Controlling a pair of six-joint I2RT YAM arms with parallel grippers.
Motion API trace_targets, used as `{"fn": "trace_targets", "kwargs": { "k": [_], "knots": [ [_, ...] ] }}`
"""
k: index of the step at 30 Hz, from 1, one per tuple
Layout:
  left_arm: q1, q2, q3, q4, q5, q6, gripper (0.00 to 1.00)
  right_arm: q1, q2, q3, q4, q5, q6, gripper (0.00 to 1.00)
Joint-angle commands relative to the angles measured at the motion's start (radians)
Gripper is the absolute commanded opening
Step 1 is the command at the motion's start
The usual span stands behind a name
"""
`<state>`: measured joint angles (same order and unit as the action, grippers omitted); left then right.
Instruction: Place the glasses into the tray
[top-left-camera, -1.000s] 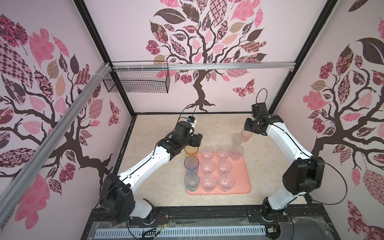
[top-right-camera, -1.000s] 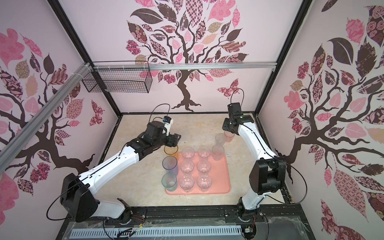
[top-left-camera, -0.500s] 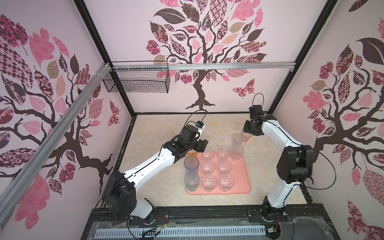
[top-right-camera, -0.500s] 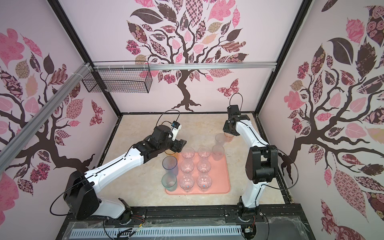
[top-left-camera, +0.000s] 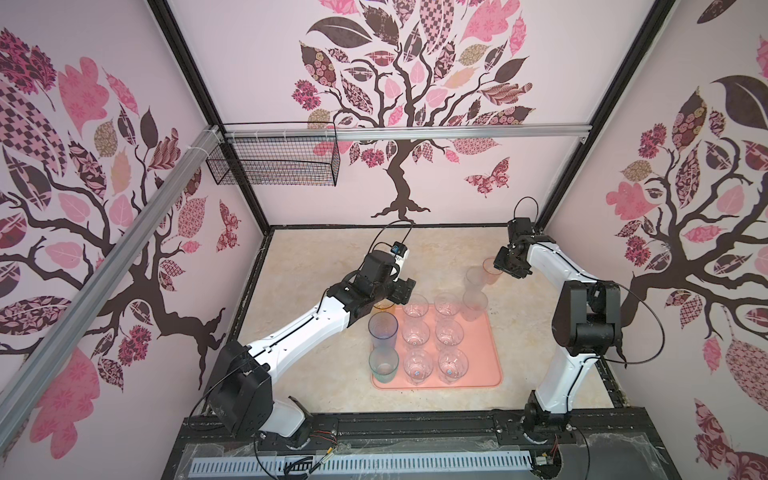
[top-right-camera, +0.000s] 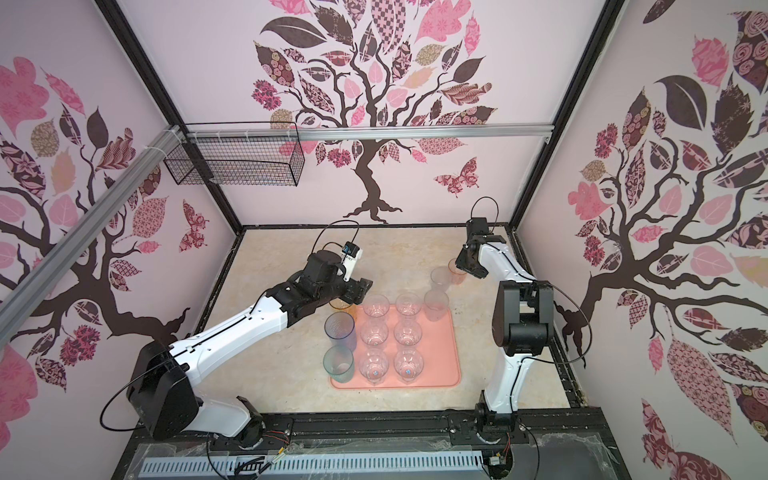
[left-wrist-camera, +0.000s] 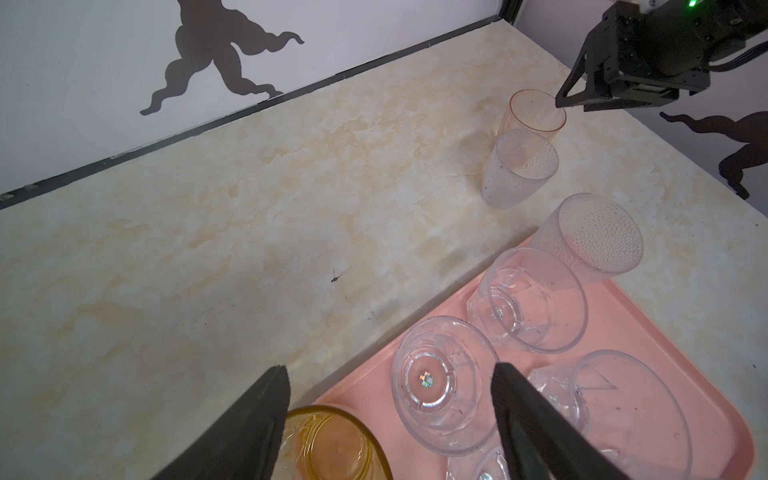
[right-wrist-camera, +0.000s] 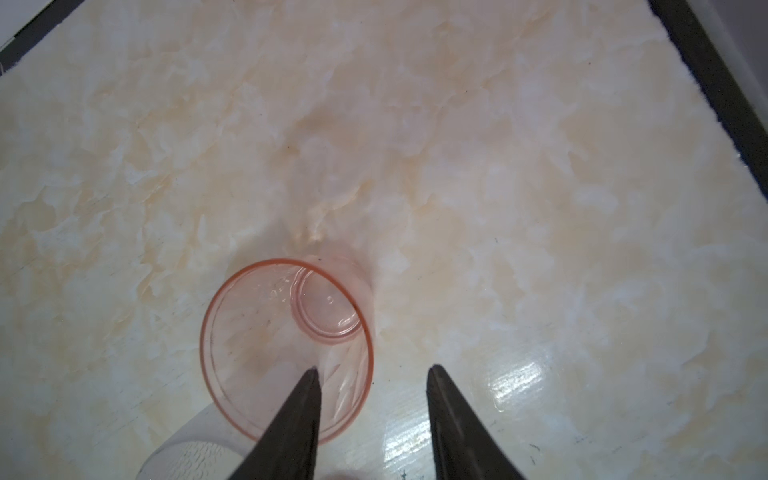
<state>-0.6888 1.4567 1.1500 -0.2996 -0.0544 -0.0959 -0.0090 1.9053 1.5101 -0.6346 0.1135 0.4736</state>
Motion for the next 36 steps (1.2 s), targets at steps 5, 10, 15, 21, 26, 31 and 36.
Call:
{"fn": "trace_targets", "kwargs": {
  "k": [5,10,15,21,26,31,36],
  "knots": [
    [0.003,0.001,-0.030,0.017,-0.028,0.020,0.81,-0.005,0.091,-0.008,0.021,-0.037,0.017,0.38],
    [0.003,0.001,-0.036,0.016,-0.034,0.021,0.81,-0.008,0.106,-0.010,0.021,-0.037,0.014,0.27],
    [0.002,0.001,-0.038,0.017,-0.036,0.024,0.81,-0.008,0.097,-0.008,0.016,-0.031,0.008,0.19],
    [0.003,0.003,-0.038,0.020,-0.038,0.024,0.81,-0.009,0.087,-0.006,0.013,-0.033,0.005,0.13],
    [0.003,0.002,-0.042,0.020,-0.042,0.025,0.81,-0.010,0.077,-0.010,0.007,-0.027,0.000,0.11],
    [0.002,0.005,-0.044,0.020,-0.043,0.024,0.81,-0.012,0.045,-0.009,-0.008,0.003,-0.010,0.10],
    [0.003,0.007,-0.043,0.022,-0.042,0.019,0.80,-0.013,0.018,-0.026,-0.016,0.012,-0.015,0.09]
  ]
}}
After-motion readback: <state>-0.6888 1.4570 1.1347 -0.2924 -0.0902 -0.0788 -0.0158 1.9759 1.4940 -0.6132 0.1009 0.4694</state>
